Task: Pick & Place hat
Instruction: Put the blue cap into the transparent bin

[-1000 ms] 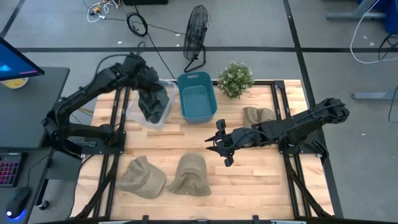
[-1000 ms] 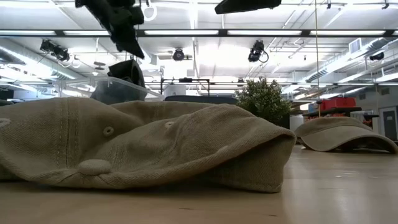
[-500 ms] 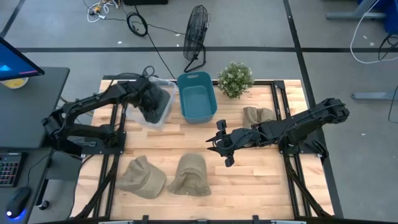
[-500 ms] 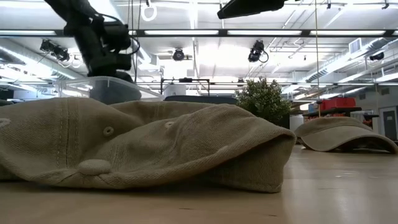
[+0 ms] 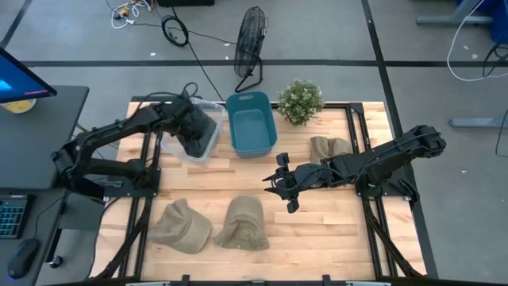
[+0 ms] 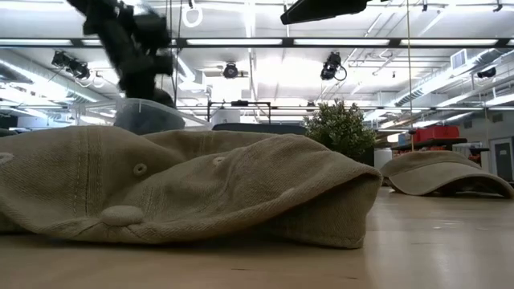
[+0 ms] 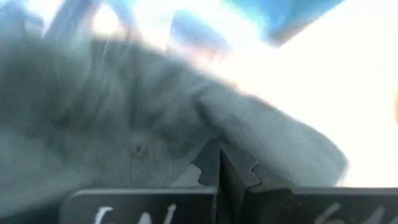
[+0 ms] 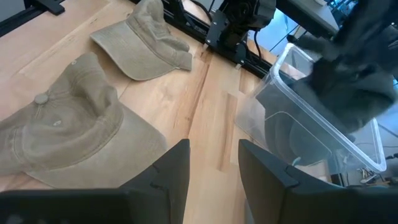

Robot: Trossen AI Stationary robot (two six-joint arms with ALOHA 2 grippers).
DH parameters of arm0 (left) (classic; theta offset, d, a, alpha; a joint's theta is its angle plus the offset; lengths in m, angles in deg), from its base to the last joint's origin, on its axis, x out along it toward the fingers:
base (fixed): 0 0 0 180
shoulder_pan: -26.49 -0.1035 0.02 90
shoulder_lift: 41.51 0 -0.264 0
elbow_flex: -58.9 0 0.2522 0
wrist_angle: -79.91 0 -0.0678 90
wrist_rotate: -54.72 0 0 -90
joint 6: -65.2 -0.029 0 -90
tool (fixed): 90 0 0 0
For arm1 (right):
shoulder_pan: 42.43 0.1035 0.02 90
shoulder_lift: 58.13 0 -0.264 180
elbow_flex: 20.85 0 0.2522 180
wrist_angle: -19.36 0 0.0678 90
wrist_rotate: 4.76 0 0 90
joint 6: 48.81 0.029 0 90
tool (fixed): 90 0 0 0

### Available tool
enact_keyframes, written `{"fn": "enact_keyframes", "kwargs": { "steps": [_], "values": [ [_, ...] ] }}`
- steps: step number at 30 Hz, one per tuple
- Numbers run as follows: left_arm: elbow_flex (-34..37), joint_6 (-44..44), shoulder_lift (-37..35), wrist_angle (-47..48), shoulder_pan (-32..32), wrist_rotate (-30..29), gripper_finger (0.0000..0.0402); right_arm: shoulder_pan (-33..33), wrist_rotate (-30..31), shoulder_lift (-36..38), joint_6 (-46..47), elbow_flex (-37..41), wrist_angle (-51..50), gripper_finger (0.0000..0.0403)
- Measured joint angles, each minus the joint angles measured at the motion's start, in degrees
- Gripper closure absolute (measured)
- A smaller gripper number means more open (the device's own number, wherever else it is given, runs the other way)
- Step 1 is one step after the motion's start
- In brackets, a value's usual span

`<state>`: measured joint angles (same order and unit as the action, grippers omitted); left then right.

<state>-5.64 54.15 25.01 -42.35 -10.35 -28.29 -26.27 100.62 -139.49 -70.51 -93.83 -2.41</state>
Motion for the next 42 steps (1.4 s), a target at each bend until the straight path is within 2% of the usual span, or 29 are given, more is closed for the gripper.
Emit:
{"fn": "enact_keyframes", "kwargs": {
  "steps": [5, 8, 12, 14, 21, 25, 32, 37, 42],
  "values": [
    [-9.5, 0.0, -0.3, 6.2, 2.9, -1.9, 0.0398, 0.0, 0.0, 0.0, 0.0, 0.0, 0.0, 0.0263],
    [-12.9, -0.1, -0.3, 7.3, 3.9, -8.7, 0.0399, 0.0, 0.0, 0.0, 0.0, 0.0, 0.0, 0.0263],
    [-13.5, 0.1, -0.2, 6.3, 3.5, -20.4, 0.0399, 0.0, 0.0, 0.0, 0.0, 0.0, -0.1, 0.0263],
    [-12.8, 2.0, 0.2, 6.4, 2.7, -22.8, 0.0399, 0.0, 0.0, 0.0, 0.0, 0.0, -0.1, 0.0263],
    [-3.1, 5.2, 1.9, 4.9, 1.4, -22.6, 0.0399, 0.0, 0.0, 0.0, 0.1, 0.0, -0.2, 0.0263],
    [3.1, 5.9, 2.1, 3.3, 2.1, -18.0, 0.0399, 0.0, 0.0, 0.0, 0.0, 0.0, -0.2, 0.0263],
    [9.7, 4.4, 2.1, 0.3, 2.9, -17.5, 0.0399, 0.0, 0.0, 0.0, 0.0, 0.0, -0.2, 0.0263],
    [8.9, 4.5, 2.3, 1.4, 3.1, -16.5, 0.0399, 0.0, -0.1, 0.0, -0.3, 0.0, -0.2, 0.0263],
    [2.6, 4.5, 2.5, 6.5, 5.3, -15.8, 0.0399, 0.0, -0.1, 0.0, -0.3, 0.0, -0.2, 0.0263]
  ]
}}
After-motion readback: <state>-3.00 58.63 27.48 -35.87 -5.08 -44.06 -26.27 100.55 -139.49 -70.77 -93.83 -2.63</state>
